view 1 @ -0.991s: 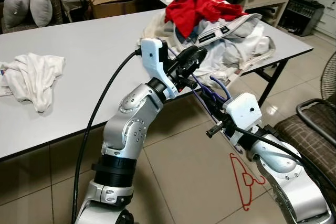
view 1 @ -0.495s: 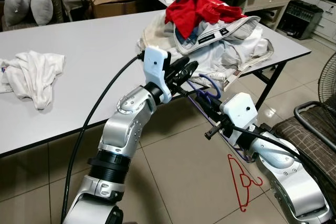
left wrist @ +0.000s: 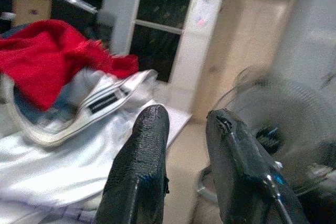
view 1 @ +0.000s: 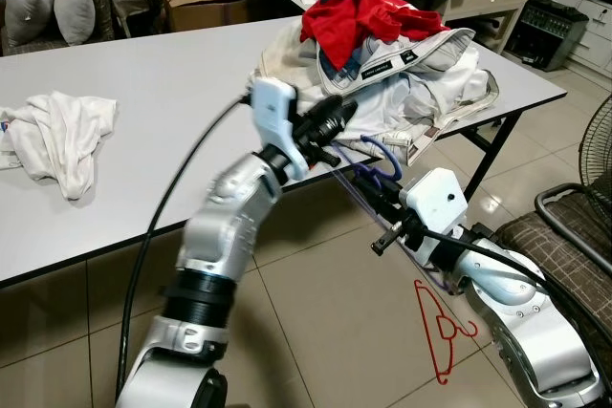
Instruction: Hang hanger
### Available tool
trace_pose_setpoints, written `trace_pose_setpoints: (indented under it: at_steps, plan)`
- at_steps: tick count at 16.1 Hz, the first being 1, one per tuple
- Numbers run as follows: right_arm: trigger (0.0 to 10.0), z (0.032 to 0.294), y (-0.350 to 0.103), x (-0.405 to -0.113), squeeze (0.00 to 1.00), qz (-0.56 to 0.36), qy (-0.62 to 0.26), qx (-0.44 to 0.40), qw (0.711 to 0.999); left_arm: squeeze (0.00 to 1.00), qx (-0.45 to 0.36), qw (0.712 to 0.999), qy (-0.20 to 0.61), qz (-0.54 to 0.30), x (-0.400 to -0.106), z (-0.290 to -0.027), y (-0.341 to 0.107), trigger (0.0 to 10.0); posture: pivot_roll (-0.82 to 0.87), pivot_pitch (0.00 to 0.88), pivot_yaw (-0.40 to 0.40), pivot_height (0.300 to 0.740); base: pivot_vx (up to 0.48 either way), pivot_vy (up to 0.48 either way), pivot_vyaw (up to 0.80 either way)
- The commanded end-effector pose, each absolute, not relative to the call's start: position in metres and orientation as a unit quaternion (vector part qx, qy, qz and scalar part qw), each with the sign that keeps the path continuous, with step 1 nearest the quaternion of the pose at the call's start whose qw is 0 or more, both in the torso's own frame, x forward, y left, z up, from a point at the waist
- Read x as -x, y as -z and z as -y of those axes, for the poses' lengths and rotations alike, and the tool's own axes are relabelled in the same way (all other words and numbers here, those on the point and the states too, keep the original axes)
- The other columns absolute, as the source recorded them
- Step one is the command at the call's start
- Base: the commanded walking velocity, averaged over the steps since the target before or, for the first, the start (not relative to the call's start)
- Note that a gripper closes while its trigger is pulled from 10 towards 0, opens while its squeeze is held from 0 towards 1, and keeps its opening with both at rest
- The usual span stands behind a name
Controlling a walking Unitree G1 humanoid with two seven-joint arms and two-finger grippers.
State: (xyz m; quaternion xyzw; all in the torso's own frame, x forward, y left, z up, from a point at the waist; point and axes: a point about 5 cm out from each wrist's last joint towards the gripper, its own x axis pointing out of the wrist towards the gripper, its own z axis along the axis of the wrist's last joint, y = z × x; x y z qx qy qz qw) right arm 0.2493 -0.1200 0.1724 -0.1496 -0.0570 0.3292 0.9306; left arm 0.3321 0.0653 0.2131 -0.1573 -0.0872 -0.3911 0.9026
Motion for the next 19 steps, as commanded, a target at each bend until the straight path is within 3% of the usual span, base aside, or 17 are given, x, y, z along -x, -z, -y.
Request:
trace_pose_setpoints:
  at_steps: [1, 3, 5, 7, 10, 11, 13, 17, 19]
  plan:
    - [10.0, 0.121, -0.182, -0.249, 0.0, 0.08, -0.325, 0.147, 0.931, 0.0, 0.191, 0.884, 0.417, 0.092, -0.327, -0.067, -0.22, 10.0, 0.05, 0.0, -0.023, 0.74, 0.0, 0.0, 0.0]
    - [10.0, 0.122, -0.18, -0.25, 0.0, 0.073, -0.317, 0.139, 0.935, 0.0, 0.248, 0.876, 0.404, 0.085, -0.331, -0.07, -0.223, 10.0, 0.05, 0.0, -0.021, 0.74, 0.0, 0.0, 0.0]
    - [10.0, 0.123, -0.177, -0.251, 0.0, 0.066, -0.305, 0.134, 0.94, 0.0, 0.255, 0.902, 0.342, 0.068, -0.344, -0.078, -0.214, 10.0, 0.05, 0.0, -0.019, 0.74, 0.0, 0.0, 0.0]
    - [10.0, 0.13, -0.173, -0.255, 0.0, 0.05, -0.254, 0.115, 0.959, 0.0, 0.222, 0.938, 0.26, 0.067, -0.354, -0.097, -0.205, 10.0, 0.05, 0.0, -0.013, 0.74, 0.0, 0.0, 0.0]
    - [10.0, 0.14, -0.173, -0.253, 0.0, 0.052, -0.187, 0.073, 0.978, 0.0, 0.171, 0.959, 0.212, 0.081, -0.35, -0.128, -0.204, 10.0, 0.04, 0.0, -0.009, 0.74, 0.0, 0.0, 0.0]
    - [10.0, 0.144, -0.174, -0.25, 0.0, 0.053, -0.168, 0.051, 0.983, 0.0, 0.119, 0.971, 0.182, 0.097, -0.347, -0.146, -0.206, 10.0, 0.05, 0.0, -0.012, 0.74, 0.0, 0.0, 0.0]
    - [10.0, 0.15, -0.173, -0.247, 0.0, 0.043, -0.128, 0.025, 0.991, 0.0, 0.049, 0.979, 0.169, 0.107, -0.34, -0.156, -0.208, 10.0, 0.04, 0.0, -0.015, 0.74, 0.0, 0.0, 0.0]
    - [10.0, 0.171, -0.172, -0.253, 0.0, 0.015, -0.037, 0.009, 0.999, 0.0, -0.09, 0.977, 0.166, 0.095, -0.311, -0.146, -0.196, 10.0, 0.04, 0.0, -0.009, 0.74, 0.0, 0.0, -0.8]
    - [10.0, 0.174, -0.174, -0.257, 0.0, -0.009, -0.029, -0.005, 1.0, 0.0, -0.081, 0.981, 0.155, 0.081, -0.304, -0.137, -0.19, 10.0, 0.03, 0.0, -0.011, 0.74, 0.0, 0.0, -0.22]
